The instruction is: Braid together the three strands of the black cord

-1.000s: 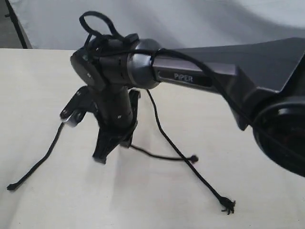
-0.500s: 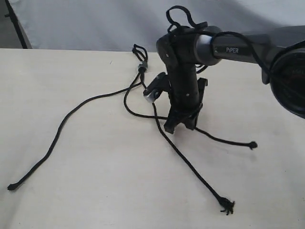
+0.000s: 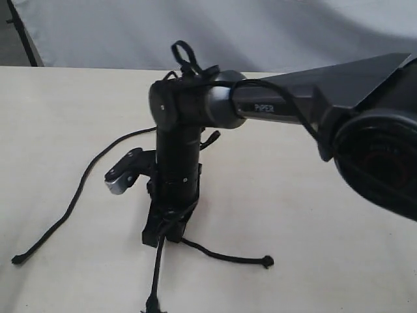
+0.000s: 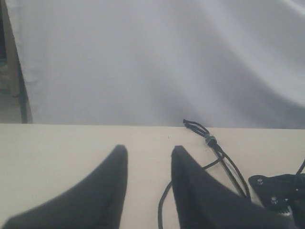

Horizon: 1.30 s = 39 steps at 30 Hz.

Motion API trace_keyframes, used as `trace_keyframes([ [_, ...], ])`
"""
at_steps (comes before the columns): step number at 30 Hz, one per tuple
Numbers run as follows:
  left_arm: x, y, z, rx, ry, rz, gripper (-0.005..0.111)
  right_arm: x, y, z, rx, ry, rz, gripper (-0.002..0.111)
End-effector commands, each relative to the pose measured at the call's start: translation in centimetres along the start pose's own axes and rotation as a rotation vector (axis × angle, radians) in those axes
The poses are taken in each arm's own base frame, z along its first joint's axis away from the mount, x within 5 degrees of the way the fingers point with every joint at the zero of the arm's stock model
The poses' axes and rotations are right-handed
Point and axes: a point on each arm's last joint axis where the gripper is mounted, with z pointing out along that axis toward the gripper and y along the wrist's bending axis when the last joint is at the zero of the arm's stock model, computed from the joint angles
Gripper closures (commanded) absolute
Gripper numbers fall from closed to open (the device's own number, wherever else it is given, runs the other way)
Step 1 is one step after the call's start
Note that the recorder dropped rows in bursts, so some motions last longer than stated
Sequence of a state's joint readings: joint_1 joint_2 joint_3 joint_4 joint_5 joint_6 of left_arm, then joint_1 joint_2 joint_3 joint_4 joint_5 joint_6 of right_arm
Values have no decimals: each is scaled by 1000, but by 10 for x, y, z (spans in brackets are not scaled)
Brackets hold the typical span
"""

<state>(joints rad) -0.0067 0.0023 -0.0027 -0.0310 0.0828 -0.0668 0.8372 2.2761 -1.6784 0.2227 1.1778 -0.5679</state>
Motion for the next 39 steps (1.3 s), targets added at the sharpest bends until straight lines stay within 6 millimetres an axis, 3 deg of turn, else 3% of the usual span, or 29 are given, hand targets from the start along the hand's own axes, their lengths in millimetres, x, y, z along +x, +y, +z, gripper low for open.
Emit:
trace_keyframes([
  [1, 0, 0, 0, 6, -9, 0, 75, -7, 10, -7, 167, 107, -112, 109],
  [5, 0, 0, 0, 6, -9, 0, 75, -4, -10, -21, 275, 113, -60, 109],
  [10, 0, 0, 0, 6, -9, 0, 75, 13, -38, -37, 279, 81, 48, 109],
  [17, 0, 0, 0, 6, -9, 0, 75, 56, -87, -77, 220, -54, 321, 109],
  [21, 0, 0, 0, 6, -9, 2, 75, 81, -105, -86, 155, -111, 429, 109],
  [23, 0, 0, 0, 6, -9, 2, 75, 94, -113, -87, 143, -110, 465, 109],
  [32, 0, 0, 0, 6, -9, 2, 75, 200, -156, -63, 24, -29, 729, 109],
  [36, 0, 0, 0, 6, -9, 2, 75, 226, -155, -46, -43, 9, 793, 109],
  [39, 0, 0, 0, 6, -9, 2, 75, 232, -150, -37, -74, 36, 806, 109],
])
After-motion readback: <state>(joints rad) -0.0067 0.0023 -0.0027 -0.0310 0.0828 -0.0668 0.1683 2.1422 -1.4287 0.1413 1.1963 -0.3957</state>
